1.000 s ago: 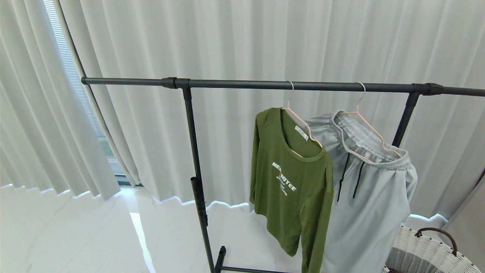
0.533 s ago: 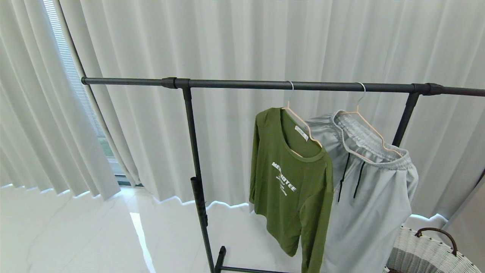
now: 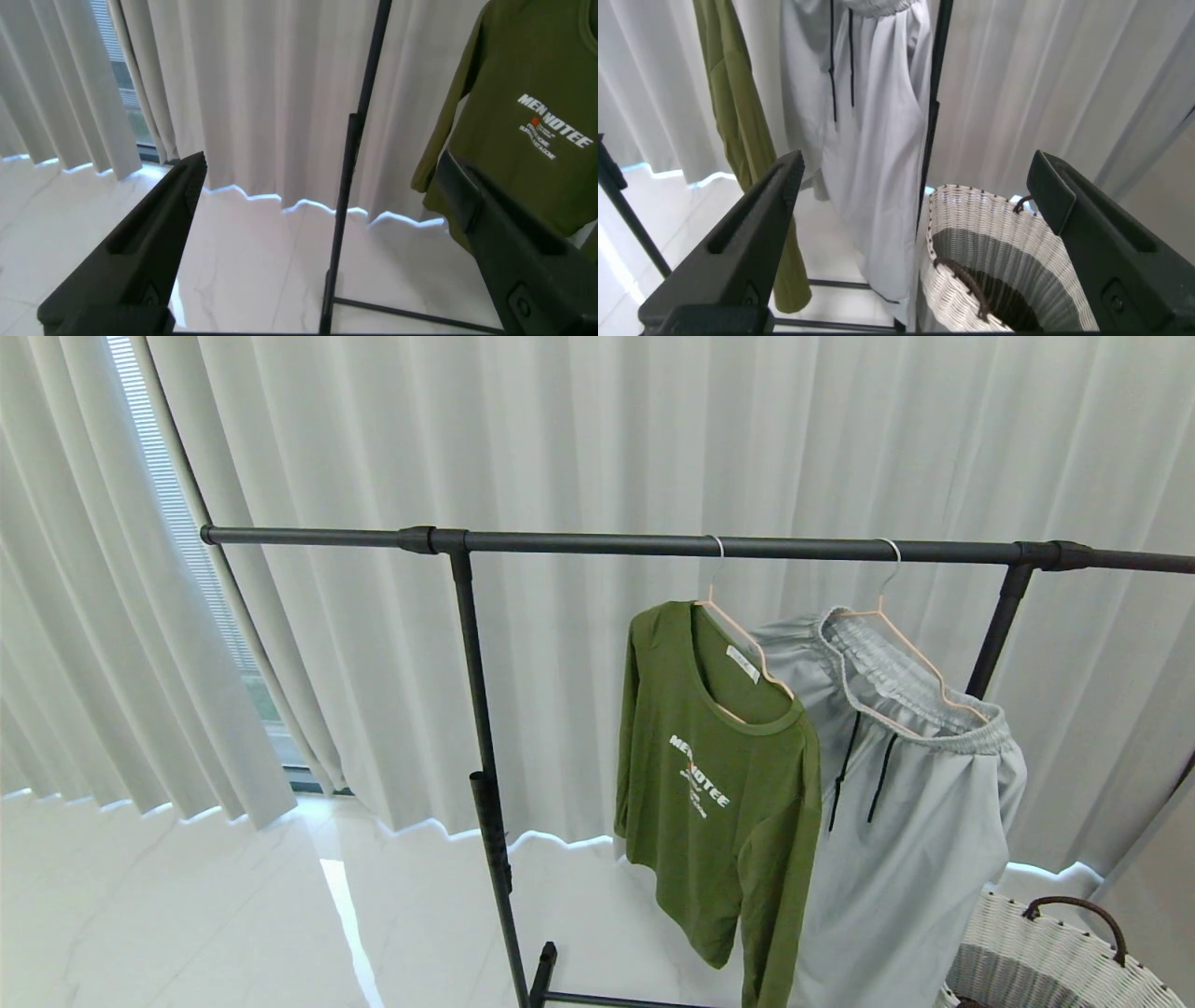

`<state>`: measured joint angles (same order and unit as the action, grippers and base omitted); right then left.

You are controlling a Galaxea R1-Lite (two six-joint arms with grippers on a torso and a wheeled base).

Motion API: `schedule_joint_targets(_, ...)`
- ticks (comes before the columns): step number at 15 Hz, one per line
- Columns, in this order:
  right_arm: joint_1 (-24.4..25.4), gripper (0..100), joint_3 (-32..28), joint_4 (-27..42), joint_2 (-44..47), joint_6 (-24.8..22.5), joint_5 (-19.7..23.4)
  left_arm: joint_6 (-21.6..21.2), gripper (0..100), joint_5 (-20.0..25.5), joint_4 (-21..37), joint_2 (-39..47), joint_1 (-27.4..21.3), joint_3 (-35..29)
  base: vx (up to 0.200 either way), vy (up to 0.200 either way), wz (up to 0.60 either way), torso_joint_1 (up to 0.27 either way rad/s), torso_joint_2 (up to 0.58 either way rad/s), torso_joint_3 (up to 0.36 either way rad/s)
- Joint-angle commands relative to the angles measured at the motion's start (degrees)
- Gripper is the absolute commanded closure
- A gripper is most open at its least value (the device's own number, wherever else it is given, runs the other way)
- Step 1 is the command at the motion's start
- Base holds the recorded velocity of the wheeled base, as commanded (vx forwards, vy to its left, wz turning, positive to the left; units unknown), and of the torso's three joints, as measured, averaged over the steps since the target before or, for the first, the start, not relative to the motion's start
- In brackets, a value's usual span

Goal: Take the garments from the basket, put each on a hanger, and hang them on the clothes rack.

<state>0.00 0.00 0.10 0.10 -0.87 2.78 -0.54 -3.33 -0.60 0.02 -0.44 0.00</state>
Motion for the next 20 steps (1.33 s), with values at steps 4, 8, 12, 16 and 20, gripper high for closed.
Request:
schedule_joint_targets(4,0.0,0,0.0,0.0,-0.1,0.0,0.0,0.0,0,0.0,0.1,0.1,0.0,0.0,0.0,0.0,0.0,0.0,0.0,0.0)
schedule_joint_targets(8,0.0,0,0.0,0.0,-0.1,0.0,0.0,0.1,0,-0.1,0.1,0.0,0.0,0.0,0.0,0.0,0.0,0.0,0.0,0.0)
schedule_joint_targets(12,0.0,0,0.0,0.0,-0.1,0.0,0.0,0.1,0,-0.1,0.1,0.0,0.0,0.0,0.0,0.0,0.0,0.0,0.0,0.0)
schedule_joint_targets(16,0.0,0,0.0,0.0,-0.1,0.0,0.0,0.1,0,-0.1,0.1,0.0,0.0,0.0,0.0,0.0,0.0,0.0,0.0,0.0)
schedule_joint_targets(20,0.0,0,0.0,0.0,-0.1,0.0,0.0,0.1,0,-0.1,0.1,0.0,0.0,0.0,0.0,0.0,0.0,0.0,0.0,0.0)
